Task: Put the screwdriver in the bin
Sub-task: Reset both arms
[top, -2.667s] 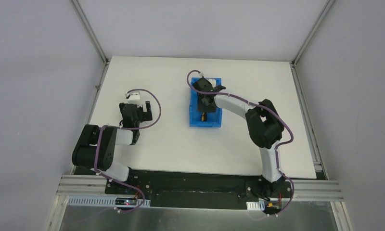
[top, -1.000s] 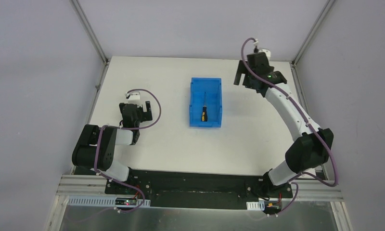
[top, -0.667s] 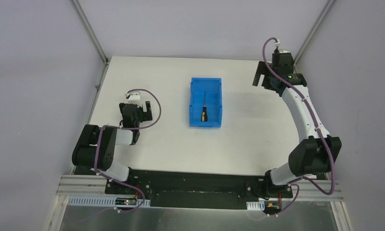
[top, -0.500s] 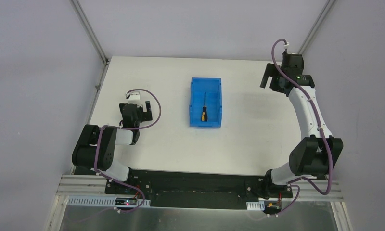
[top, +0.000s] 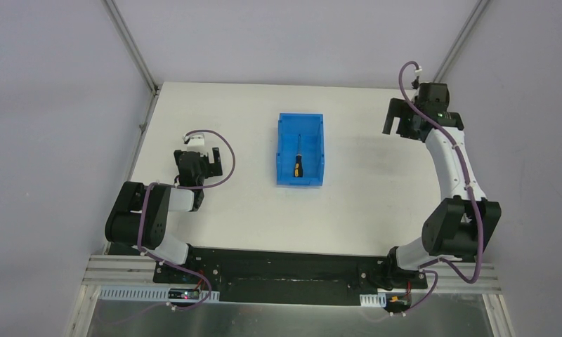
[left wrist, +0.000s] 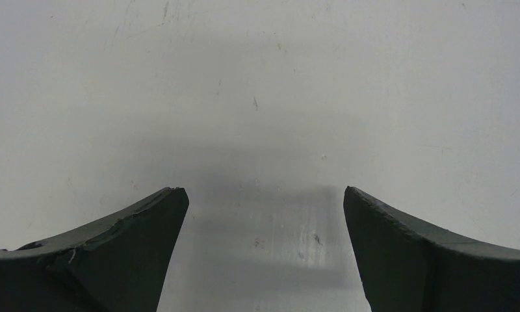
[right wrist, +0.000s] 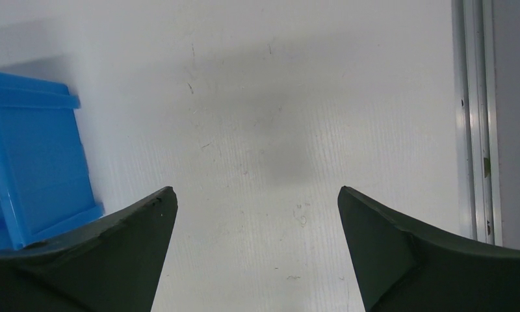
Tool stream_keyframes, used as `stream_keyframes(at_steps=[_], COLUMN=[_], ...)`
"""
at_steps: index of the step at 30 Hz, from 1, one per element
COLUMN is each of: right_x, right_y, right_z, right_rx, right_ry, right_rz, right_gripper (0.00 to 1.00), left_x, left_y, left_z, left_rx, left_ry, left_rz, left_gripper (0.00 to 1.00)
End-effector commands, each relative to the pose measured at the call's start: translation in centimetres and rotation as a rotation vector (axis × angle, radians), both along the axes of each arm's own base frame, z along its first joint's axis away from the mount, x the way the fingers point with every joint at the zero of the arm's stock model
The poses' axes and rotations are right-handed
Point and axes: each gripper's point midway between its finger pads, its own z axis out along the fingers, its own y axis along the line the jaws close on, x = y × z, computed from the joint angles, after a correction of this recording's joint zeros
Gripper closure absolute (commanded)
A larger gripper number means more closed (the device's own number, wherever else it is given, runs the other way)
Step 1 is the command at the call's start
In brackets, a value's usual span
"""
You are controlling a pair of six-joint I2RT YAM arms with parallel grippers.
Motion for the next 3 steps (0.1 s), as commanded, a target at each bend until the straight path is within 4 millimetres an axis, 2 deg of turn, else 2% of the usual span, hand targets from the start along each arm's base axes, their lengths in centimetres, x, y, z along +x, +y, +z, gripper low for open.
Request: stream_keyframes(at_steps=[1, 3], right_x=[0.26, 0.37], right_y=[0.52, 0.53], right_z=[1.14, 1.27], right_rx=[0.029, 0.028], right_ry=[-0.039, -0.044], right_rz=[0.042, 0.044], right_gripper=[0.02, 0.01], left_x=[0.45, 0.47], left_y=[0.25, 0.23], left_z=[1.2, 1.27], left_rx=[-0.012, -0.012], left_ry=[-0.044, -0.045], left_rz=[0.005, 0.004], left_gripper=[0.01, 0.01])
